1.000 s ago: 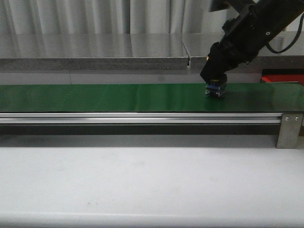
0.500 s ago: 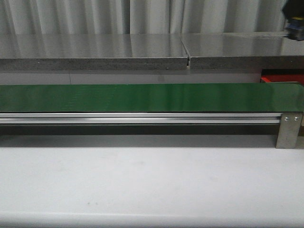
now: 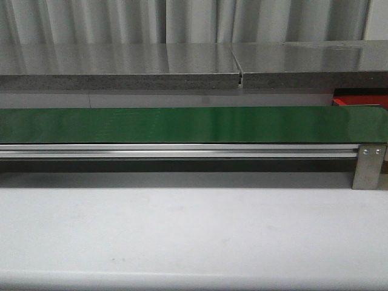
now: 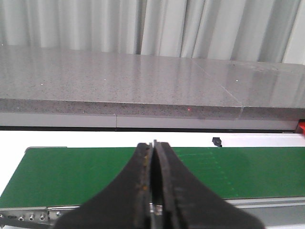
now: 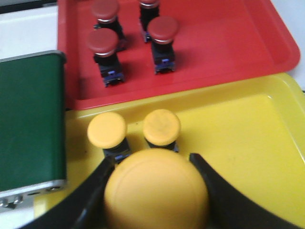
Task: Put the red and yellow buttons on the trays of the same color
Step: 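Lift the yellow button and carry it toward the yellow tray, then lower the yellow button into the yellow tray and open the right gripper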
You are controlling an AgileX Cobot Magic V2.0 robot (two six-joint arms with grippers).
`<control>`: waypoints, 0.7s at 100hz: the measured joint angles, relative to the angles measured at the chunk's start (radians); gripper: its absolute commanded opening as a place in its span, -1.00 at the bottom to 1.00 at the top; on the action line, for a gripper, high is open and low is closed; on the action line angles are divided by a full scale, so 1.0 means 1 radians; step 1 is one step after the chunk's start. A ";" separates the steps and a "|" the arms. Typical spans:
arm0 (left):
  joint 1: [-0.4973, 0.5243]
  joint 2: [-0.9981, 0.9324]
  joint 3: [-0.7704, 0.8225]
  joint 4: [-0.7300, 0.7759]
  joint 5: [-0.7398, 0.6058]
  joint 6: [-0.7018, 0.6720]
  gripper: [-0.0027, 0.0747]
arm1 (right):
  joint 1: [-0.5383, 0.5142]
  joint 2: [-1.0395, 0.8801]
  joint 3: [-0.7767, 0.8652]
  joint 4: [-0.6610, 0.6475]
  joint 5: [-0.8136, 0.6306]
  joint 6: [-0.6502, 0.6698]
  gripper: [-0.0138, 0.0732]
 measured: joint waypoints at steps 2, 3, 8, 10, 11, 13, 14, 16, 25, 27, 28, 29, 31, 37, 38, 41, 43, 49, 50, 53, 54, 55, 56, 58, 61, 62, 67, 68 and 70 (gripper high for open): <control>0.000 0.000 0.000 0.000 0.000 0.000 -0.98 | -0.002 0.000 0.005 0.009 -0.015 0.000 -0.70; 0.000 0.000 0.000 0.000 0.000 0.000 -0.98 | -0.002 0.002 0.009 0.015 -0.020 0.000 -0.70; 0.000 0.000 0.000 0.000 0.000 0.000 -0.98 | -0.006 0.010 0.016 0.032 -0.047 0.000 -0.70; 0.000 0.000 0.000 0.000 0.000 0.000 -0.98 | -0.006 0.018 0.016 0.036 -0.051 0.000 -0.70; 0.000 0.000 0.000 0.000 0.000 0.000 -0.98 | -0.006 0.022 0.016 0.038 -0.055 0.000 -0.70; 0.000 0.000 0.000 0.000 0.000 0.000 -0.98 | -0.006 0.030 0.016 0.040 -0.062 0.000 -0.70; 0.000 0.000 0.000 0.000 0.000 0.000 -0.98 | -0.006 0.033 0.016 0.042 -0.064 0.000 -0.70; 0.000 0.000 0.000 0.000 0.000 0.000 -0.98 | -0.006 0.043 0.016 0.044 -0.068 0.000 -0.70; 0.000 0.000 0.000 0.000 0.000 0.000 -0.98 | -0.006 0.098 0.016 0.049 -0.084 0.000 -0.70; 0.000 0.000 0.000 0.000 0.000 0.000 -0.98 | -0.006 0.114 0.016 0.052 -0.085 0.000 -0.70; 0.000 0.000 0.000 0.000 0.000 0.000 -0.98 | -0.006 0.120 0.016 0.052 -0.087 0.000 -0.70; 0.000 0.000 0.000 0.000 0.000 0.000 -0.98 | -0.006 0.126 0.016 0.053 -0.087 0.000 -0.70; 0.000 0.000 0.000 0.000 0.000 0.000 -0.98 | -0.006 0.143 0.016 0.055 -0.089 0.000 -0.70; 0.000 0.000 0.000 0.000 0.000 0.000 -0.98 | -0.006 0.194 0.016 0.065 -0.093 0.000 -0.70; 0.000 0.000 0.000 0.000 0.000 0.000 -0.98 | -0.006 0.200 0.016 0.070 -0.093 0.000 -0.70; 0.000 0.000 0.000 0.000 0.000 0.000 -0.98 | -0.001 0.227 0.016 0.074 -0.094 0.000 -0.70; 0.000 0.000 0.000 0.000 0.000 0.000 -0.98 | 0.001 0.238 0.016 0.076 -0.097 0.000 -0.70; 0.000 0.000 0.000 0.000 0.000 0.000 -0.98 | 0.005 0.280 0.016 0.081 -0.100 0.000 -0.70; 0.000 0.000 0.000 0.000 0.000 0.000 -0.98 | 0.005 0.284 0.016 0.083 -0.100 0.000 -0.70; 0.000 0.000 0.000 0.000 0.000 0.000 -0.98 | 0.009 0.302 0.016 0.087 -0.100 0.000 -0.70; 0.000 0.000 0.000 0.000 0.000 0.000 -0.98 | 0.009 0.306 0.016 0.087 -0.100 0.000 -0.70; 0.000 0.000 0.000 0.000 0.000 0.000 -0.98 | 0.011 0.312 0.016 0.087 -0.100 0.000 -0.70; 0.000 0.000 0.000 0.000 0.000 0.000 -0.98 | 0.010 0.315 0.016 0.087 -0.100 0.000 -0.70; 0.000 0.000 0.000 0.000 0.000 0.000 -0.98 | 0.013 0.323 0.014 0.087 -0.100 0.000 -0.70; 0.000 0.000 0.000 0.000 0.000 0.000 -0.98 | 0.015 0.332 0.013 0.087 -0.100 0.000 -0.70; 0.000 0.000 0.000 0.000 0.000 0.000 -0.98 | 0.014 0.337 0.010 0.089 -0.103 0.000 -0.70; 0.000 0.000 0.000 0.000 0.000 0.000 -0.98 | 0.019 0.349 0.005 0.089 -0.105 0.000 -0.70; 0.000 0.000 0.000 0.000 0.000 0.000 -0.98 | 0.019 0.351 0.003 0.091 -0.107 0.000 -0.70; 0.000 0.000 0.000 0.000 0.000 0.000 -0.98 | 0.020 0.354 0.001 0.092 -0.110 0.000 -0.70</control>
